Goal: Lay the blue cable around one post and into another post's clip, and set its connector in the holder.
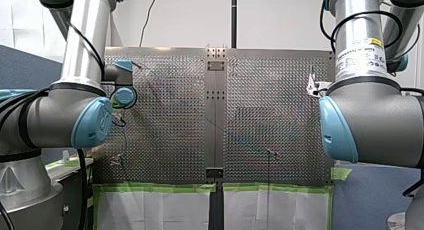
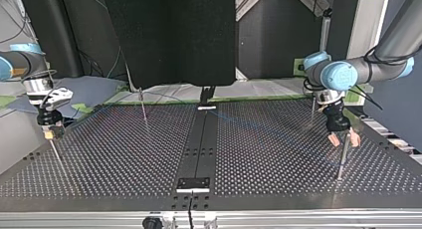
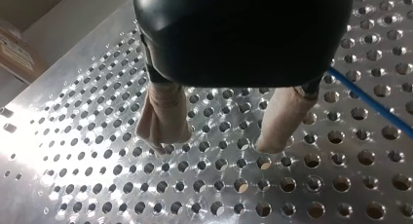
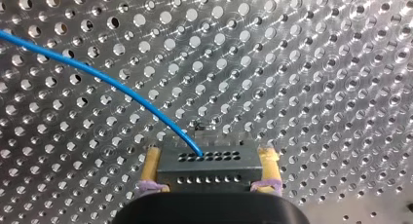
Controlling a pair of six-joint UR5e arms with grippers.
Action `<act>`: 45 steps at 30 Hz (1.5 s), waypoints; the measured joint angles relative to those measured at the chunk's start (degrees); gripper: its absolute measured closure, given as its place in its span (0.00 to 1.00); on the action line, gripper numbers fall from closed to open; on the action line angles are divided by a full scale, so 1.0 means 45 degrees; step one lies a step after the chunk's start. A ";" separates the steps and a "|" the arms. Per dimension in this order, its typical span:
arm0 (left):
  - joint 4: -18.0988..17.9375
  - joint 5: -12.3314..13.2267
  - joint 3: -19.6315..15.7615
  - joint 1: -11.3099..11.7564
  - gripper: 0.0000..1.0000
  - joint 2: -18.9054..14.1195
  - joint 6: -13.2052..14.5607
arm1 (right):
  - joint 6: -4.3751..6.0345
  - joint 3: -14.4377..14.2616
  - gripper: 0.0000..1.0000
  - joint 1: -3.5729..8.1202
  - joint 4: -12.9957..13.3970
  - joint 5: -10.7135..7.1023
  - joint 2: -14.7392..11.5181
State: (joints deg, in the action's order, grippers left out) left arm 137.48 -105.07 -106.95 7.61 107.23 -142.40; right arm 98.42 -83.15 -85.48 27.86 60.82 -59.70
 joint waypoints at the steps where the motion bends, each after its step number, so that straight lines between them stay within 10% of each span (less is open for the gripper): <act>1: 0.0000 0.0000 0.0000 -0.0001 0.00 -0.0001 0.0001 | 0.0019 0.0006 0.99 0.0000 -0.0001 0.0000 0.0003; 11: 0.0002 -0.0001 -0.0003 0.0002 0.00 -0.0003 0.0011 | 0.0022 0.0031 0.96 0.0001 -0.0002 0.0040 0.0026; 13: 0.0002 -0.0001 -0.0003 0.0004 0.00 0.0000 0.0016 | -0.0003 0.0031 0.86 0.0001 0.0000 0.0057 0.0030; 15: 0.0002 -0.0001 -0.0003 0.0003 0.00 -0.0002 0.0020 | -0.0031 0.0029 0.52 0.0002 0.0005 0.0100 0.0034; 21: -0.0001 0.0000 -0.0003 0.0003 0.00 0.0001 0.0025 | -0.0069 0.0035 0.17 0.0006 0.0022 0.0228 0.0040; 45: 0.0021 0.0000 -0.0002 -0.0009 0.00 0.0001 0.0025 | -0.0202 0.0027 0.12 -0.0115 0.0008 0.0214 0.0072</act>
State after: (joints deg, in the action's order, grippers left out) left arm 137.57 -105.07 -106.96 7.57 107.24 -142.29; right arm 97.51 -83.03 -86.00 27.90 61.78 -59.38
